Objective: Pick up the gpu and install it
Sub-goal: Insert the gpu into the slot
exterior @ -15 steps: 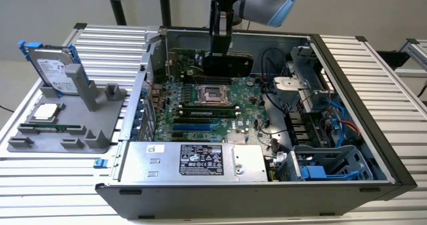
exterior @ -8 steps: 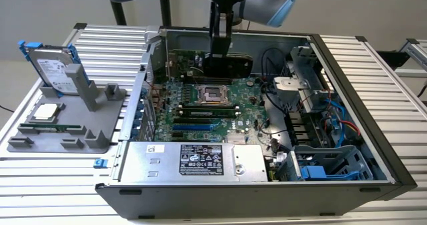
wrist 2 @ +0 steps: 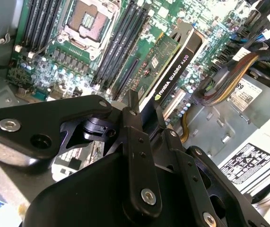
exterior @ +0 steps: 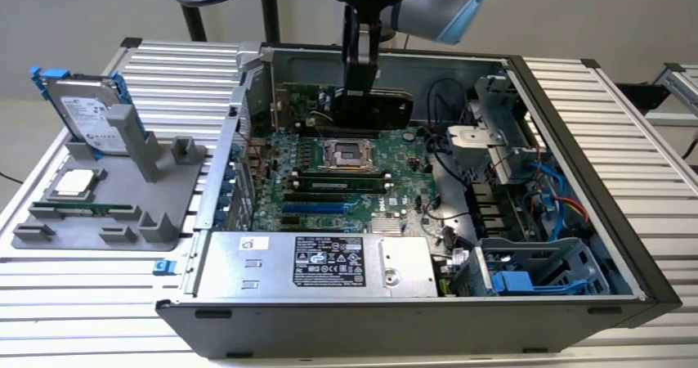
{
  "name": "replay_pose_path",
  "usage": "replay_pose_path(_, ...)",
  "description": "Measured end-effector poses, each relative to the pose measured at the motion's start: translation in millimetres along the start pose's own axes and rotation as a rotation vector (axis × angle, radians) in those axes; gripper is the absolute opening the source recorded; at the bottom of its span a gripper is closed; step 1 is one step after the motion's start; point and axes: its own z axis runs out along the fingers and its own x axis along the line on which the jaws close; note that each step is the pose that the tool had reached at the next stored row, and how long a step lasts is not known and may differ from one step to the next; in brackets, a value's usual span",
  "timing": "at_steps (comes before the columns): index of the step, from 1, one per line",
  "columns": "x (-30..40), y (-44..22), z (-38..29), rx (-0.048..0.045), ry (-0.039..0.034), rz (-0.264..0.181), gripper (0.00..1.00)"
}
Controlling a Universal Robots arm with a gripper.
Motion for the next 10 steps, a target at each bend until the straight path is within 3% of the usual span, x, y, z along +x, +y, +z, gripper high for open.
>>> replay_pose_path(10, 0.0, 0.0, 3.2, 0.0002, 0.0039, 0.0, 0.0)
